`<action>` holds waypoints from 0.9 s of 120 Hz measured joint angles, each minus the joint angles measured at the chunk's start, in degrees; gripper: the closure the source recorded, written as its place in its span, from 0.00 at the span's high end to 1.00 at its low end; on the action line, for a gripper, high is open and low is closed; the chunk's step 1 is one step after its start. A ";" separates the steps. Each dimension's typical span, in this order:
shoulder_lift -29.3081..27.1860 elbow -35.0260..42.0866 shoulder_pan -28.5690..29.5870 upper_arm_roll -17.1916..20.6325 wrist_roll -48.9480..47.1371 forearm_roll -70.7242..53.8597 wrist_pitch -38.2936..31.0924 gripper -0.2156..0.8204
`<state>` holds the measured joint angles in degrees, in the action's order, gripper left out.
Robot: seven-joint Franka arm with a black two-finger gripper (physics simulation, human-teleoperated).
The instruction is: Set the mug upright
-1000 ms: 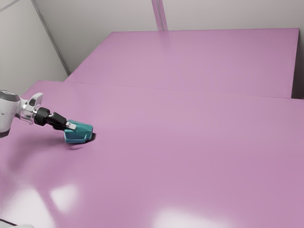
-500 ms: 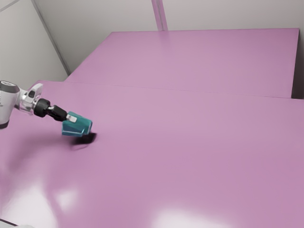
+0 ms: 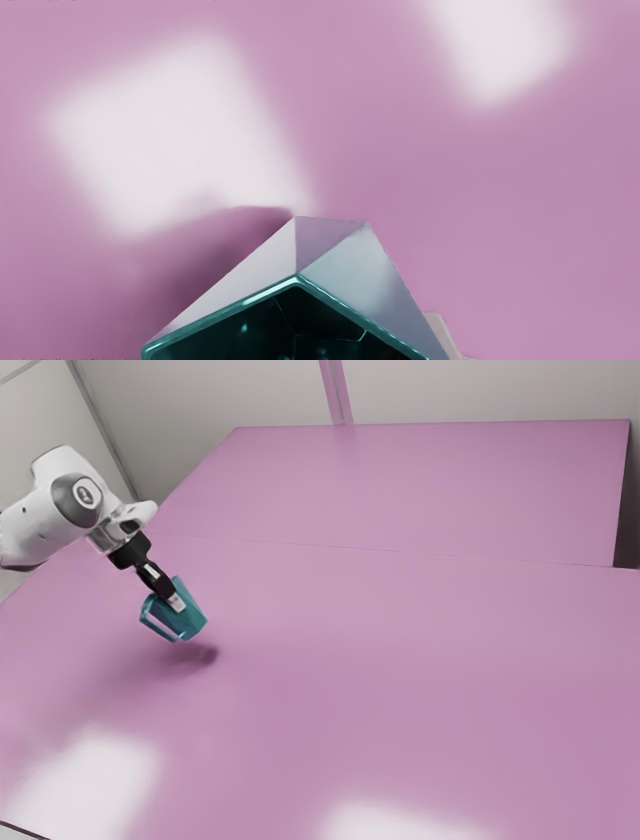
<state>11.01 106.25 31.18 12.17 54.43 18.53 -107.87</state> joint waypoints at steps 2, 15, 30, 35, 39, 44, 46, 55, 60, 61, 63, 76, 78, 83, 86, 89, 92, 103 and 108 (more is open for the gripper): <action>-0.31 0.34 -0.04 0.46 -0.75 -0.82 -0.55 0.03; -2.19 2.62 -0.08 3.84 -5.68 -5.69 -4.11 0.03; -4.87 6.34 -0.11 6.74 -11.03 -8.49 -7.72 0.03; -5.53 7.37 -0.05 7.70 -12.71 -8.95 -8.72 0.03; -6.01 8.15 -0.03 8.45 -14.02 -9.24 -9.46 0.03; -6.52 9.04 0.04 9.52 -15.64 -9.73 -10.31 0.03; -6.73 9.37 0.09 9.99 -16.30 -9.94 -10.64 0.03; -7.63 10.72 -0.22 11.46 -19.19 -10.63 -11.91 0.03; -8.05 11.56 -0.17 12.39 -20.70 -10.88 -12.62 0.03; -8.12 11.77 -0.13 12.60 -21.00 -10.92 -12.75 0.03; -8.23 12.12 0.00 13.10 -21.61 -11.05 -13.00 0.03; -8.55 14.31 -0.05 15.47 -25.37 -12.38 -14.76 0.03; -8.59 14.70 -0.10 15.77 -25.89 -12.50 -15.07 0.03; -8.62 15.59 -0.22 16.52 -27.15 -12.77 -15.91 0.03; -8.56 16.10 -0.39 16.84 -27.86 -12.90 -16.45 0.03; -8.52 16.46 -0.63 17.05 -28.55 -13.02 -16.94 0.03; -8.48 16.81 -0.84 17.20 -29.21 -13.12 -17.39 0.03; -8.33 17.58 -0.80 17.96 -31.42 -13.87 -18.82 0.03; -8.18 17.82 -0.59 18.31 -32.41 -14.59 -19.33 0.03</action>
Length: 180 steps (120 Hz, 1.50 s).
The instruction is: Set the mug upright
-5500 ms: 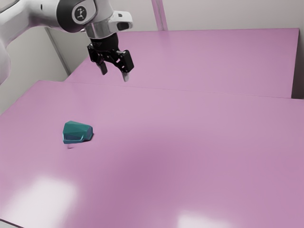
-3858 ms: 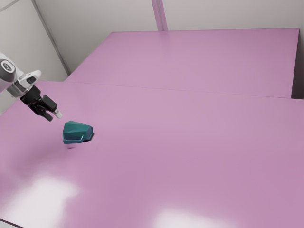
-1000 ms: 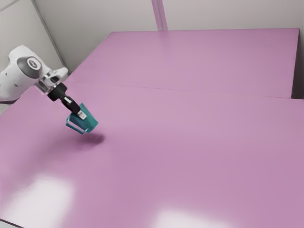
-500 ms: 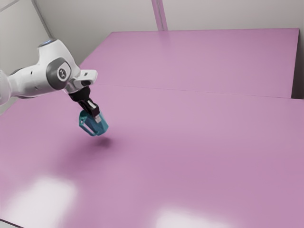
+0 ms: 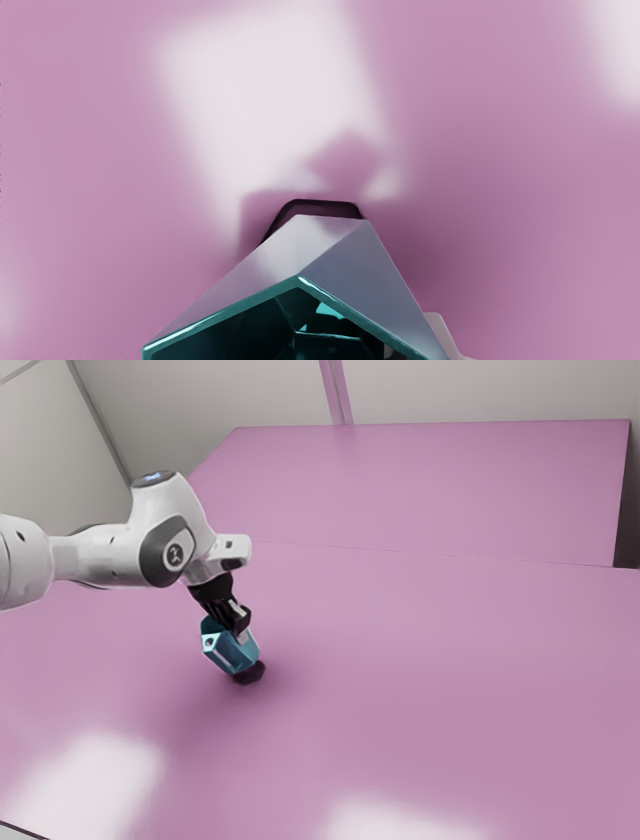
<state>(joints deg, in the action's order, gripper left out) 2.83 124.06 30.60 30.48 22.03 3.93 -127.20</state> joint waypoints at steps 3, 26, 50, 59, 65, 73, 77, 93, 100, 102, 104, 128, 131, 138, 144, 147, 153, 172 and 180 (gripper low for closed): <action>0.13 0.17 0.08 0.11 -0.57 -0.33 -0.26 0.03; 0.64 1.21 0.70 0.29 -4.23 -1.52 -1.91 0.03; 1.50 1.62 0.52 0.55 -7.08 -1.79 -3.07 0.03; 1.68 1.94 0.47 0.55 -7.94 -1.84 -3.37 0.03; 1.84 2.19 0.48 0.55 -8.46 -1.86 -3.59 0.03; 1.91 2.43 0.51 0.55 -9.09 -1.89 -3.84 0.03; 1.93 2.51 0.52 0.56 -9.39 -1.90 -3.96 0.03; 1.85 2.71 0.64 0.81 -10.22 -1.69 -4.22 0.21; 1.79 2.86 0.53 0.98 -10.48 -1.61 -4.28 0.34; 1.79 2.89 0.50 1.03 -10.55 -1.59 -4.29 0.37; 1.78 2.90 0.46 1.04 -10.62 -1.58 -4.30 0.40; 1.19 2.96 0.73 1.42 -11.29 -1.49 -4.38 0.64; 0.92 2.96 0.80 1.61 -11.36 -1.49 -4.38 0.66; -0.15 2.96 0.86 2.07 -11.51 -1.48 -4.25 0.69; -1.42 2.96 0.97 2.60 -11.62 -1.48 -3.95 0.71; -2.26 2.96 0.94 2.75 -11.68 -1.46 -3.70 0.72; -3.92 2.86 0.78 2.95 -11.78 -1.44 -2.94 0.73; -6.12 -0.62 -0.14 3.05 -12.03 -0.83 1.47 0.76; -4.98 -5.74 -0.06 3.02 -12.28 -0.58 4.88 0.77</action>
<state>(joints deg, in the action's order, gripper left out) -2.15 118.32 30.53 33.50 9.75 3.36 -122.32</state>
